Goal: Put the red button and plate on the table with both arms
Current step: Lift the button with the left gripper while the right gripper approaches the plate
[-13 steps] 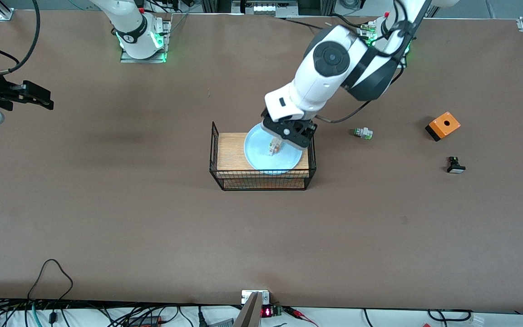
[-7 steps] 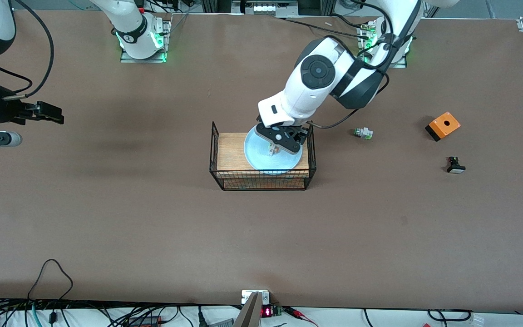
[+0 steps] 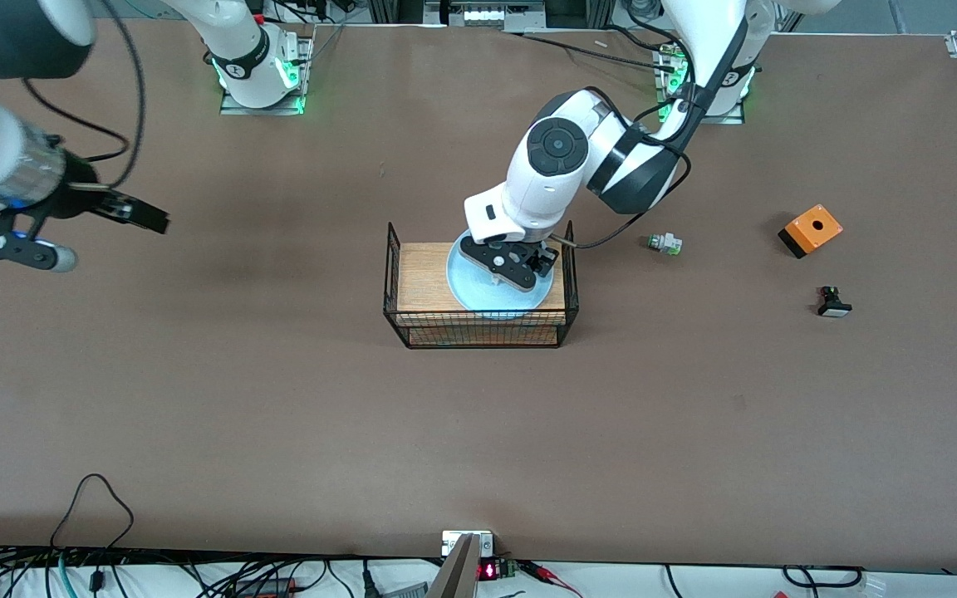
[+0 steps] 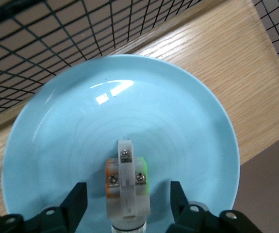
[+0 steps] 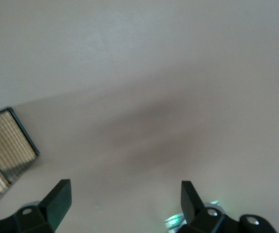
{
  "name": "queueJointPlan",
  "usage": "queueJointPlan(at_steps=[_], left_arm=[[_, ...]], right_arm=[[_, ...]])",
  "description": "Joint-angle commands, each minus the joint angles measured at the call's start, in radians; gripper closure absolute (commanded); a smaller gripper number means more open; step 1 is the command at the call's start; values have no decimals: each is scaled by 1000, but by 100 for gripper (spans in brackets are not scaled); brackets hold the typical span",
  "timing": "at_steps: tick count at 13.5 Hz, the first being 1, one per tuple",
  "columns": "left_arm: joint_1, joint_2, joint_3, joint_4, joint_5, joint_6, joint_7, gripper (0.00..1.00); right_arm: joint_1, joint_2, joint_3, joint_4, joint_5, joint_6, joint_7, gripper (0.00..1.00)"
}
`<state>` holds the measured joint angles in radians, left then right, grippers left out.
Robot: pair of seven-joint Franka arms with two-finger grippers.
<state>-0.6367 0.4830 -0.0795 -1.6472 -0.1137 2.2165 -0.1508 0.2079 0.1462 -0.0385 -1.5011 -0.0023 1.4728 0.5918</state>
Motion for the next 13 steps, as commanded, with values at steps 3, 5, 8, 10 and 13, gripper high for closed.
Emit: queueJointPlan(at_steps=[3,5,8,10,13], left_arm=[[-8,0,4,23,22,-3,7,87],[-6,-40,4,33,17,-76,1,88],[31,-145,17,64,0,-298,-3,89],[77,-181,33,122,-3,-467,2,89],[229,-207,66,106,6,-546,25,88]], right_arm=[[96,-2,12,48,10,-11,336,0],[125,4,14,55,18,-6,454,0],[174,21,14,56,19,-2,598,0],[211,22,14,56,18,33,643,0],[220,44,15,68,25,84,741,0]])
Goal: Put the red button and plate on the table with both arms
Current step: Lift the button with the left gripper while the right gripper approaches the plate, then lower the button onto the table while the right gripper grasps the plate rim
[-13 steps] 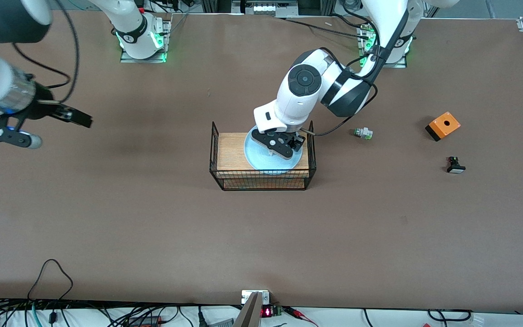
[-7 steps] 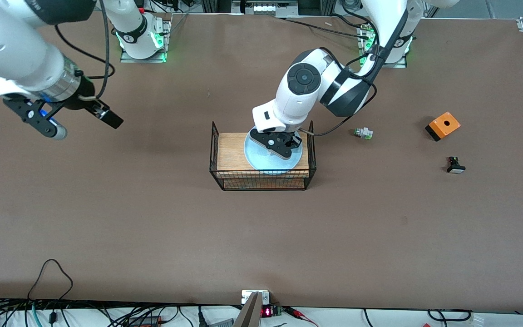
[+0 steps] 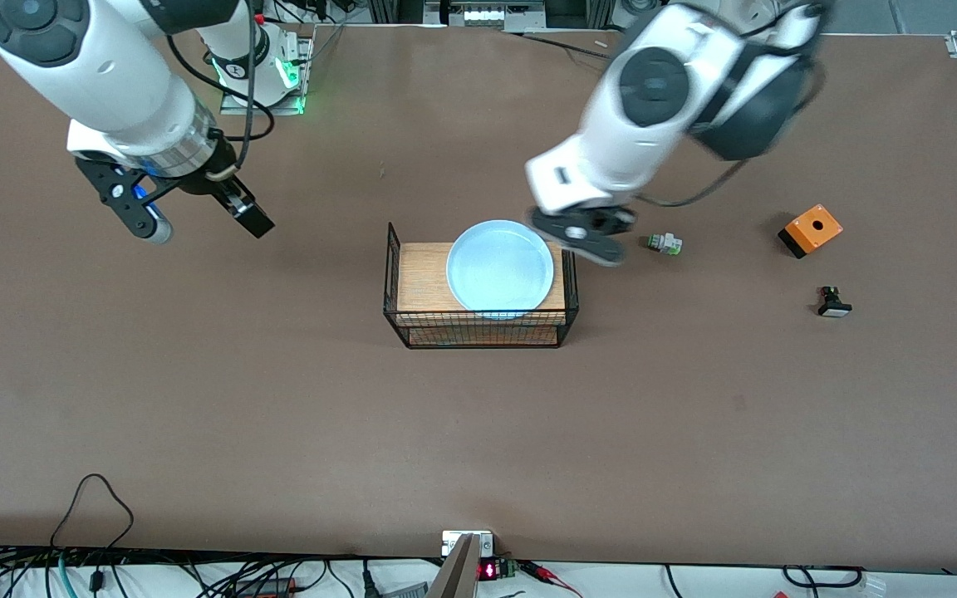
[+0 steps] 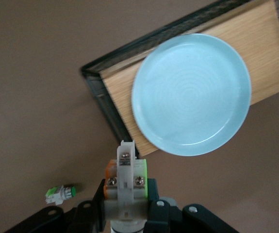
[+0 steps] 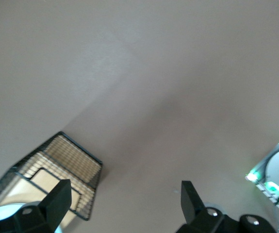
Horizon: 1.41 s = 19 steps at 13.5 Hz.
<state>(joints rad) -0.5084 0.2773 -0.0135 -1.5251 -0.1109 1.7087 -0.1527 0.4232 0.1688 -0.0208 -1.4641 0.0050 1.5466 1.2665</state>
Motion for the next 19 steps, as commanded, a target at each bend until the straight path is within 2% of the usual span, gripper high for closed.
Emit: queueJointPlan(at_steps=[1,4,5,9,14,16,18,19], left_arm=[[163,0,0,-27,4,-47,89,88],[339,35,0,-26,5,-72,286,88],[397,80,0,-32,5,-63,356,88],[484,215,0,-33,25,3,394,89],[553,308,1,-157,33,221,403,89],[567,333,0,-176,33,236,403,84],[564,350,0,-176,31,241,397,55],[567,347,-5,-176,27,229,391,16]], right_arm=[[20,29,1,34,18,10,95,0],[70,57,1,37,17,18,111,0],[83,69,1,37,12,21,114,0],[134,133,1,38,9,76,157,0],[216,192,1,39,6,188,381,0],[252,219,1,39,3,236,444,0],[282,247,1,39,3,274,470,0],[296,261,1,39,3,289,478,0]])
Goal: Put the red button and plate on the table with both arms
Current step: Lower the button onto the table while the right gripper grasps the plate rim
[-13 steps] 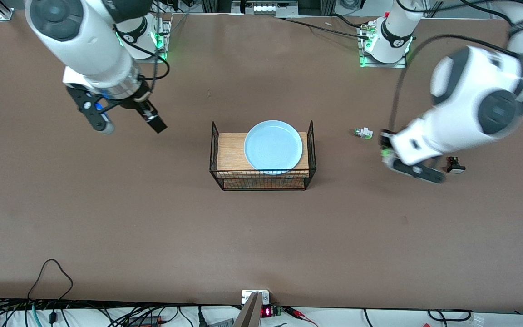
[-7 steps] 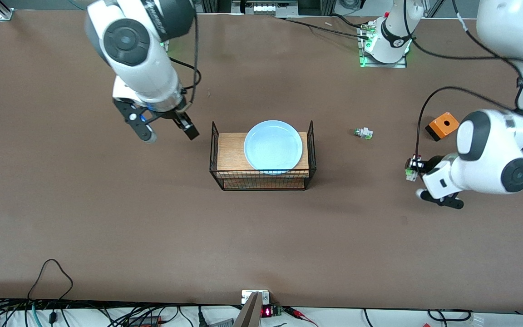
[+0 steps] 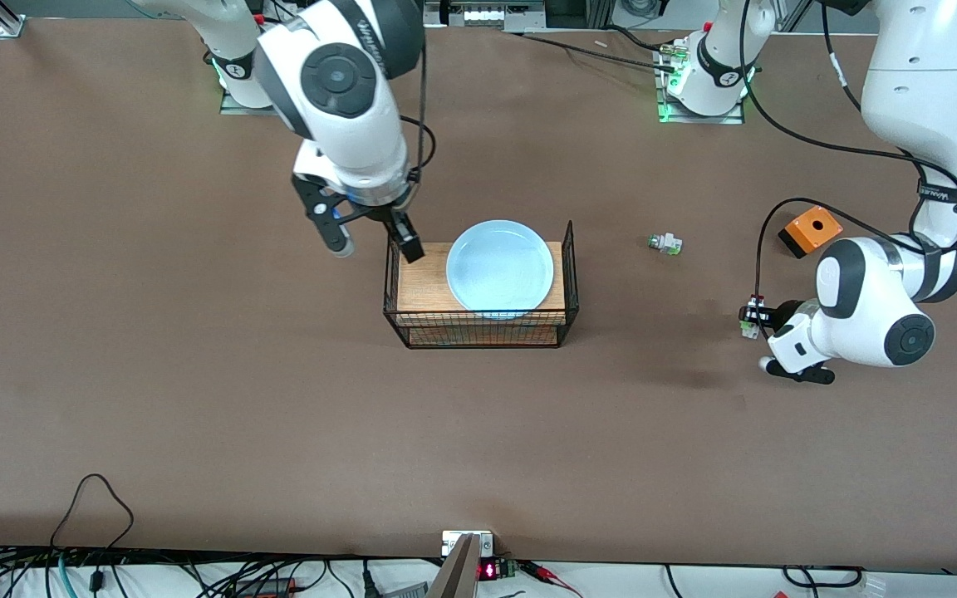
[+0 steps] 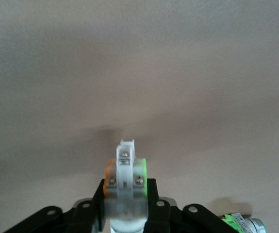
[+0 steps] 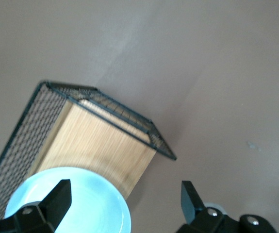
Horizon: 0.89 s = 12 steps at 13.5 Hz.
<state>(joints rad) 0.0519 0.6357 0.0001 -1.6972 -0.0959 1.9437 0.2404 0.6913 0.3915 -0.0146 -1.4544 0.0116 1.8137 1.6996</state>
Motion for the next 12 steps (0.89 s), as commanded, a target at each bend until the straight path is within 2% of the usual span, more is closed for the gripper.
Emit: queueJointPlan(at_steps=[1,2,5,8,10,12], left_arm=[[6,-34,-23,7,11,-55,-9,0],[-6,-62,-25,33,10,-142,-27,0],[-38,-102,-55,115,11,-281,-168,0],[-61,-146,-97,166,22,-316,-239,0],[-70,-174,-98,243,79,-330,-240,0],[-95,-203,-101,318,135,-411,-239,0]], right_arm=[[43,52,-5,29,-4,38,51,0],[57,66,-5,29,-5,50,70,0],[83,102,-7,29,-5,78,89,0],[103,154,-8,46,-19,124,97,0],[109,188,-8,65,-25,125,100,3],[112,204,-7,65,-27,128,98,4]])
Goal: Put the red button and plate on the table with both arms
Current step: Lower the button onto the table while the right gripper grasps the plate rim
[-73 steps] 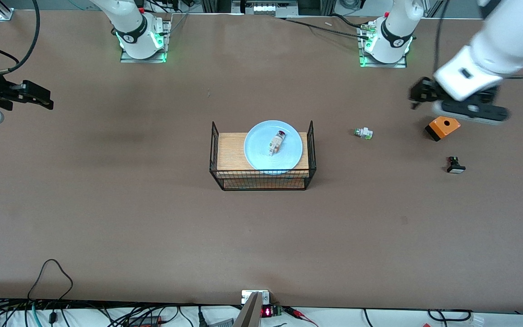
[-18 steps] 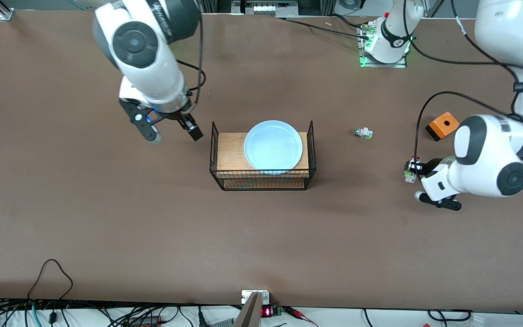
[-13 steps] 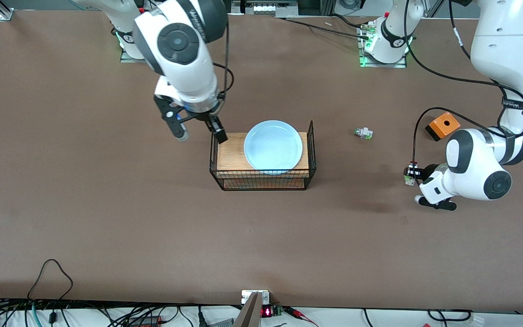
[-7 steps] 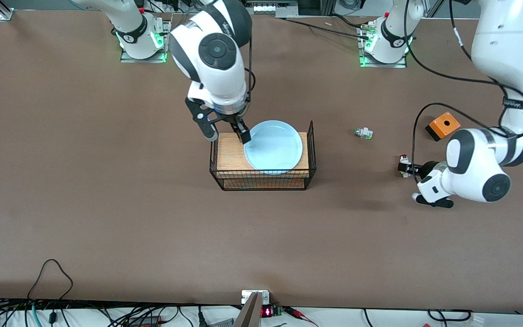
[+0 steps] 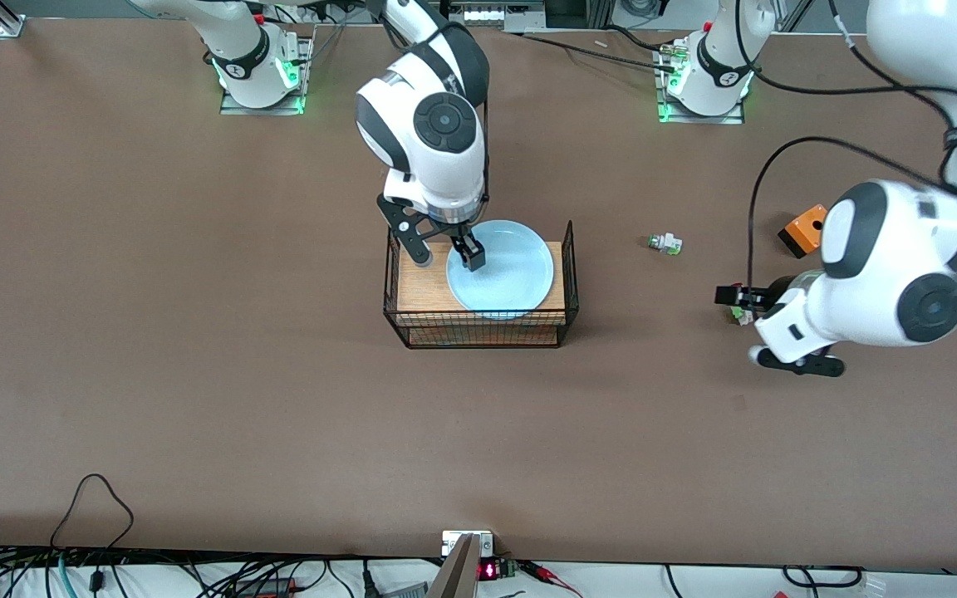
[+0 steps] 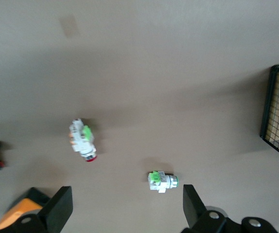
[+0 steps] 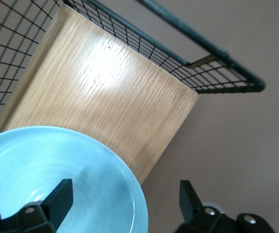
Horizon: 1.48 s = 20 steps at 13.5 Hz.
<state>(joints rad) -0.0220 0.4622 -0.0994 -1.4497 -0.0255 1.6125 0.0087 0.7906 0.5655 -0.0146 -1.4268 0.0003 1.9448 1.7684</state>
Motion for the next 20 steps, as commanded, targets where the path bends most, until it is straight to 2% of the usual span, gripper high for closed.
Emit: queueJointPlan(at_steps=[1,3,4,5,7,10,11,14,17,18,19,20], left_arm=[[-57,-55,0,92,128,-127,-10,0],[-56,-123,9,86,147,-134,-12,0],[-53,-158,21,54,144,-119,-12,0],[-53,-219,47,-30,136,-74,-10,0],[-26,-331,53,-156,133,21,-10,0],[19,-452,55,-305,128,110,4,0],[10,-456,55,-304,122,113,7,0],[19,-438,46,-276,112,112,8,0],[11,-435,46,-249,82,113,8,0],[8,-427,43,-238,82,110,8,0],[8,-430,31,-236,82,107,8,0],[10,-430,21,-233,81,107,8,0]], right_arm=[[15,39,-7,37,-26,-1,28,6],[24,47,-7,37,-43,-1,22,16],[25,47,-5,37,-43,-3,20,23],[27,47,-7,37,-43,-3,20,28],[27,47,-5,37,-43,-4,20,41],[38,45,-5,37,-42,-6,32,61],[41,45,-5,37,-40,-3,32,70],[42,47,-5,37,-22,-1,25,88],[24,42,-11,37,128,-9,37,90],[22,40,-14,37,136,-9,37,90],[24,37,-14,38,135,-3,39,98],[24,37,-15,48,133,-3,40,100]])
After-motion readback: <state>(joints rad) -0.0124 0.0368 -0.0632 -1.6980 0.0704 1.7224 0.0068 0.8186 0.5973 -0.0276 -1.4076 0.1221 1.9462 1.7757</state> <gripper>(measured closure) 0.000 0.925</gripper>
